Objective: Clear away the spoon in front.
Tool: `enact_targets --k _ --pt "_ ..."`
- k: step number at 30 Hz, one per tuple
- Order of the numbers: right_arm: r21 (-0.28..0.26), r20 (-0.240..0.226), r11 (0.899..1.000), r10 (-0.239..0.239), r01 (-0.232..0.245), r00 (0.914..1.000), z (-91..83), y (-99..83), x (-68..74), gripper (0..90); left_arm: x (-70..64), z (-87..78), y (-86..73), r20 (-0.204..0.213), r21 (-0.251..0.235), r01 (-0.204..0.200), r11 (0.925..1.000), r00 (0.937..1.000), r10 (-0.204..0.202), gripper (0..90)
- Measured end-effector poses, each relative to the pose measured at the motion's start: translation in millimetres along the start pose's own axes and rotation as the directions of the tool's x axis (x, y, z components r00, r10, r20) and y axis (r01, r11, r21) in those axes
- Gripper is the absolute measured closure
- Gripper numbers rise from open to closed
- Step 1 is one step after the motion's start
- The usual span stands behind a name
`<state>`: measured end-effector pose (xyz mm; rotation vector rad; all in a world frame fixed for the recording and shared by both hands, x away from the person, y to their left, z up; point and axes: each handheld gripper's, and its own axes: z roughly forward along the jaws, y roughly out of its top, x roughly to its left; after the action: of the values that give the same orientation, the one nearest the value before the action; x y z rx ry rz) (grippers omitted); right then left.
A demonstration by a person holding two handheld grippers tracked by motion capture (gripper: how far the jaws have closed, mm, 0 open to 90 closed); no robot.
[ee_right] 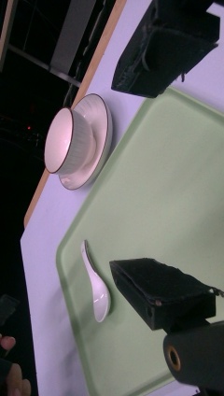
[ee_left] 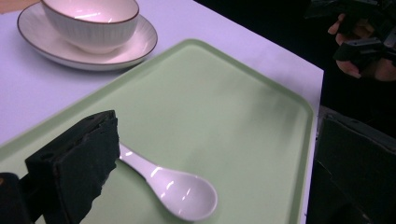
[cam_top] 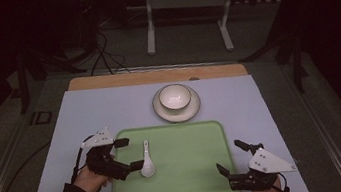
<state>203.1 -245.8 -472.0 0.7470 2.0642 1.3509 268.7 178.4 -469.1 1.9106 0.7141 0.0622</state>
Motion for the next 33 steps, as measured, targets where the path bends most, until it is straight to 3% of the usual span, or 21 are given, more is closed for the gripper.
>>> enact_targets --k 6,13,20,23,33 --pt "-0.006 0.005 1.000 -0.004 0.004 1.0000 -0.8 0.4 0.2 12.0 0.7 -5.8 -12.5 -0.035 -0.019 0.016 0.9997 0.9992 -0.017 0.0" --pt "-0.009 0.000 1.000 -0.005 0.005 1.0000 -0.8 0.4 0.4 11.5 3.8 -11.6 -26.0 -0.067 -0.003 0.022 0.9998 0.9975 -0.022 0.0" --pt "-0.009 0.015 1.000 -0.001 0.001 0.9999 -1.6 0.2 -0.5 11.5 8.0 -14.7 -40.8 -0.094 -0.037 0.044 0.9983 0.9944 -0.047 0.0" --pt "-0.008 0.014 1.000 -0.002 0.002 0.9999 -1.0 0.1 -0.3 11.5 8.9 -14.6 -45.8 -0.117 -0.027 0.027 0.9993 0.9927 -0.030 0.0" --pt "-0.001 0.011 1.000 0.000 0.000 0.9999 -0.3 -1.6 -1.5 11.5 10.2 -14.0 -58.2 -0.119 -0.060 0.010 0.9982 0.9928 -0.017 0.0"
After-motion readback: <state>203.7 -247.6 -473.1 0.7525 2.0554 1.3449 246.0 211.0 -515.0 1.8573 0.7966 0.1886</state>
